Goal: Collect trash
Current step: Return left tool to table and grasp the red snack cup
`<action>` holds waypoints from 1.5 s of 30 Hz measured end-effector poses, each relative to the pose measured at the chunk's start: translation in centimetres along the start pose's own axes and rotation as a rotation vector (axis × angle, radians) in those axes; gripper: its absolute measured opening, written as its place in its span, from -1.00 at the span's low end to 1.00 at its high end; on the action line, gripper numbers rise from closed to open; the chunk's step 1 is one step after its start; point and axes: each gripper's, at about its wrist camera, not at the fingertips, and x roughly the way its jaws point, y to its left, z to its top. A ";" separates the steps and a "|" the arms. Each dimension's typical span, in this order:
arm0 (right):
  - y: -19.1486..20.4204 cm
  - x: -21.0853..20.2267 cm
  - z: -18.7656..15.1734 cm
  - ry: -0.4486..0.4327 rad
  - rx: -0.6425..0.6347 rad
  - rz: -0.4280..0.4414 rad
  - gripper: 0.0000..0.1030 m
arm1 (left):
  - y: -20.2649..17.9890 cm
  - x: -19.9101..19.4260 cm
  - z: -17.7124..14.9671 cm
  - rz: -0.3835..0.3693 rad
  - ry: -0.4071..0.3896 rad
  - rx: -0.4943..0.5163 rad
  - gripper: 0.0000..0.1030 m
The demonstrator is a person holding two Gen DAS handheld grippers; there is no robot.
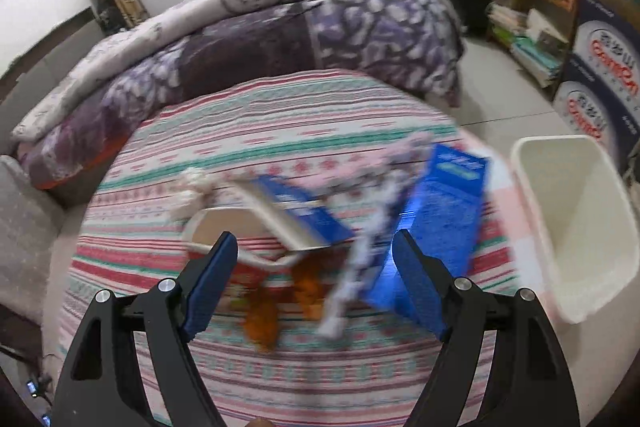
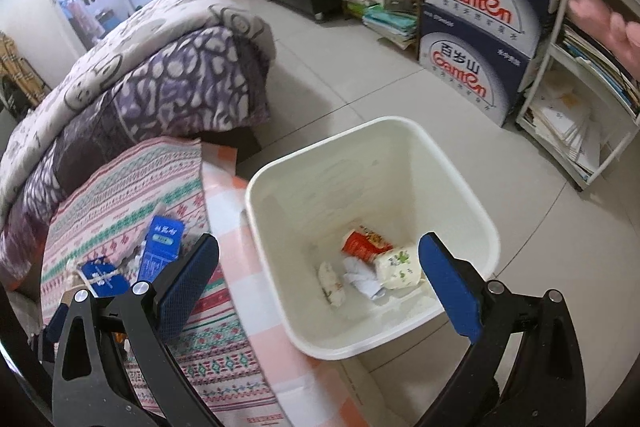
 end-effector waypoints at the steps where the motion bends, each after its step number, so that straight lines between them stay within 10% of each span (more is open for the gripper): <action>1: 0.3 0.1 -0.1 0.003 -0.005 0.002 0.86 | 0.5 0.2 -0.1 0.015 0.002 0.003 0.51; 16: 6.1 1.9 -2.6 0.060 -0.135 0.043 0.86 | 5.8 4.7 -1.2 -0.066 0.109 0.024 0.59; 20: 7.1 2.3 -3.0 0.073 -0.166 0.056 0.86 | 5.9 4.5 -1.6 -0.049 0.081 0.073 0.13; 23: 7.8 2.6 -3.4 0.081 -0.181 0.067 0.86 | 8.4 3.9 -1.2 -0.076 0.072 -0.004 -0.70; 28: 10.2 2.7 -4.7 0.073 -0.262 0.098 0.86 | 12.7 3.7 -1.6 -0.158 0.095 -0.176 -0.99; 38: 15.4 2.2 -7.8 0.034 -0.487 0.157 0.86 | 16.4 3.0 -3.1 -0.259 0.116 -0.251 -0.95; 39: 15.6 2.2 -8.0 0.033 -0.498 0.158 0.86 | 16.3 3.1 -3.1 -0.261 0.118 -0.243 -0.88; 41: 15.7 2.0 -8.2 0.025 -0.515 0.153 0.86 | 15.7 3.5 -2.8 -0.288 0.124 -0.228 0.12; 45: 15.0 1.7 -7.8 0.006 -0.522 0.131 0.86 | 14.0 3.9 -2.2 -0.326 0.116 -0.169 0.24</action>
